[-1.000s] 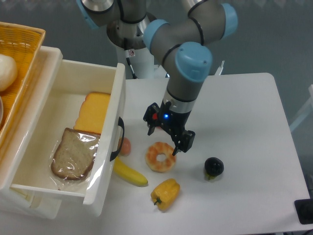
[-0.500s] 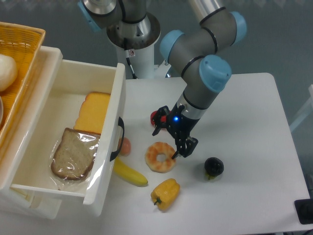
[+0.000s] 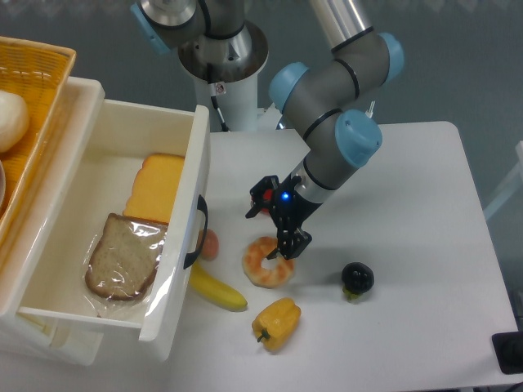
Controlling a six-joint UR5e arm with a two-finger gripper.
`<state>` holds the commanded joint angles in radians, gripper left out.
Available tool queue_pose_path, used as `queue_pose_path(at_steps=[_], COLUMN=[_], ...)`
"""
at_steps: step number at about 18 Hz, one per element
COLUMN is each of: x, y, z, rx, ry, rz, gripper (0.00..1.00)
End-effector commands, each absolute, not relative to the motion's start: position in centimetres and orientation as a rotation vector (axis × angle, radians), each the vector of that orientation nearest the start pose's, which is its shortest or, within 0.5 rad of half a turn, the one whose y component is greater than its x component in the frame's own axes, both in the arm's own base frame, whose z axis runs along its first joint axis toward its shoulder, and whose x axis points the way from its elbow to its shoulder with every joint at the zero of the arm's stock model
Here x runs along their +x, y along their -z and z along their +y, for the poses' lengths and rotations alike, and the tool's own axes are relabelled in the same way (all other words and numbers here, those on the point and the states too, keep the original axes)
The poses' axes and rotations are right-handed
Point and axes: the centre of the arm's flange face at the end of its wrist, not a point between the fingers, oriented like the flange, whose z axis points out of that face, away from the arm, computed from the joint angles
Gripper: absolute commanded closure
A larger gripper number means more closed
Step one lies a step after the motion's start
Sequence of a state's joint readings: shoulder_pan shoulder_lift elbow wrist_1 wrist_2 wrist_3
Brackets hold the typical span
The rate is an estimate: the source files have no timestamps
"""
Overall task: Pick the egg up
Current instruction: 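Rotate the gripper and swing it toward the small orange egg by the drawer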
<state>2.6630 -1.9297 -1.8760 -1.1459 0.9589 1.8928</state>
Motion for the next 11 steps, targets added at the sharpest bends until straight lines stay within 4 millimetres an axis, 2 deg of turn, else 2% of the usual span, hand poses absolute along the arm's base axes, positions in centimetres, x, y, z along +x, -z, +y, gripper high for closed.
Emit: queue_pose_path(at_steps=[5,8,11], x=[-37.9,-37.5,-37.0], y=[-20.9,-21.0,-20.5], z=[41.6,42.0,42.4], rx=[-2.347,-2.312,-2.312], ry=[0.442,0.504,0.529], rz=[0.844,0.716,0.707], gripper=[0.00,0.00,0.00])
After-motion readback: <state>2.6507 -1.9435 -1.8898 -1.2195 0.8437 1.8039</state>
